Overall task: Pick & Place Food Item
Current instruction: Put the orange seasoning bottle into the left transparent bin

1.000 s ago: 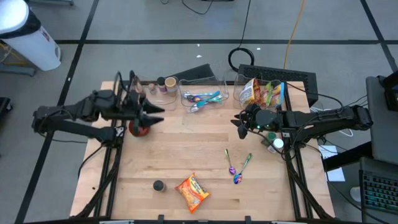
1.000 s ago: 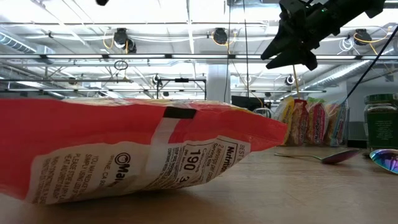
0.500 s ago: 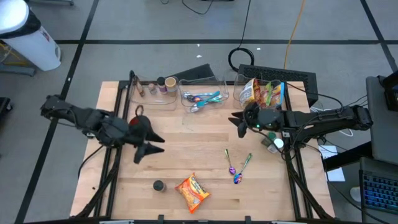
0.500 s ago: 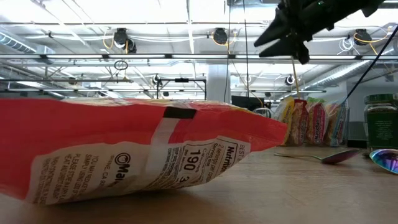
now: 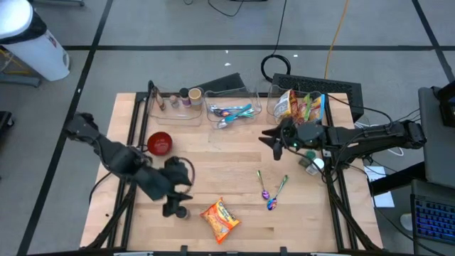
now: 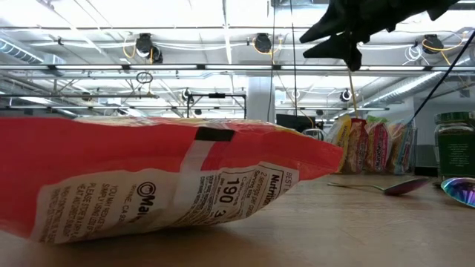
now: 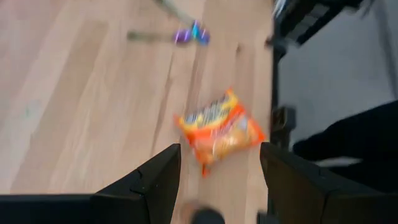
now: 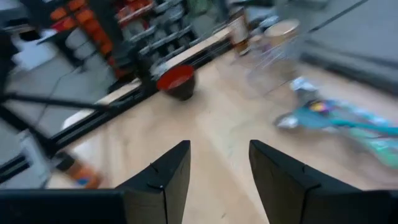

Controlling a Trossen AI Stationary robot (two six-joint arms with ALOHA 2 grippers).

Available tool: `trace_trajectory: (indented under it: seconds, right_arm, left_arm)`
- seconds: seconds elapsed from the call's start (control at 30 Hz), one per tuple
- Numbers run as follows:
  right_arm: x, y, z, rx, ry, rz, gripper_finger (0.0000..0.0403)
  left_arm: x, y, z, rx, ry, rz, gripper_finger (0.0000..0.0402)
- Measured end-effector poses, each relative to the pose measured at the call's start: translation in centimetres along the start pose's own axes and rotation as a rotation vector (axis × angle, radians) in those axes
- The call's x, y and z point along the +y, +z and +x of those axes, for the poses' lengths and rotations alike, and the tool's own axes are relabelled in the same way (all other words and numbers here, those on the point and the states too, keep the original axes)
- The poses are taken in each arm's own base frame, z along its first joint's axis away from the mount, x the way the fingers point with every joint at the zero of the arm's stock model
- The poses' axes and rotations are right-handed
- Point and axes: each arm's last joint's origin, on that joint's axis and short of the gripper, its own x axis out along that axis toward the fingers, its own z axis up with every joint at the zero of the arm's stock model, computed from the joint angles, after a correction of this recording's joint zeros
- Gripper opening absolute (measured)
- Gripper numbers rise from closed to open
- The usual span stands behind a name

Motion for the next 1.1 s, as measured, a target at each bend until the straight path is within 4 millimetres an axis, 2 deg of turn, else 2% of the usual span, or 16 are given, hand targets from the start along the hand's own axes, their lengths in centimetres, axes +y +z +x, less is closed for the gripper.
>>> trace_trajectory:
  seconds: [0.17, 0.33, 0.43, 0.67, 0.93, 1.1]
  right_arm:
    - [0.1, -0.8, -0.1, 0.137, 0.112, 0.008, 0.0155]
    - [0.0, -2.1, -0.3, 0.285, 0.105, 0.049, 0.0155]
    - [0.6, -2.8, -0.6, 0.315, 0.117, 0.046, 0.0155]
    - [1.5, -6.2, -0.8, 0.292, 0.261, 0.108, 0.0155]
    - [0.9, -11.1, -2.1, 0.203, 0.466, 0.286, 0.0155]
    - [1.0, -12.5, -3.0, 0.179, 0.474, 0.293, 0.0155]
  left_arm:
    - [-2.0, -0.7, 2.0, 0.19, 0.086, -0.062, 0.0225]
    - [-3.2, -1.6, 3.6, 0.314, 0.128, -0.141, 0.0225]
    - [-3.6, -2.1, 4.0, 0.341, 0.153, -0.204, 0.0225]
    - [-3.3, -2.5, 3.8, 0.345, 0.221, -0.328, 0.0225]
    - [-3.1, -2.6, 3.7, 0.354, 0.252, -0.361, 0.0225]
    - [-3.3, -2.4, 3.8, 0.334, 0.24, -0.405, 0.0225]
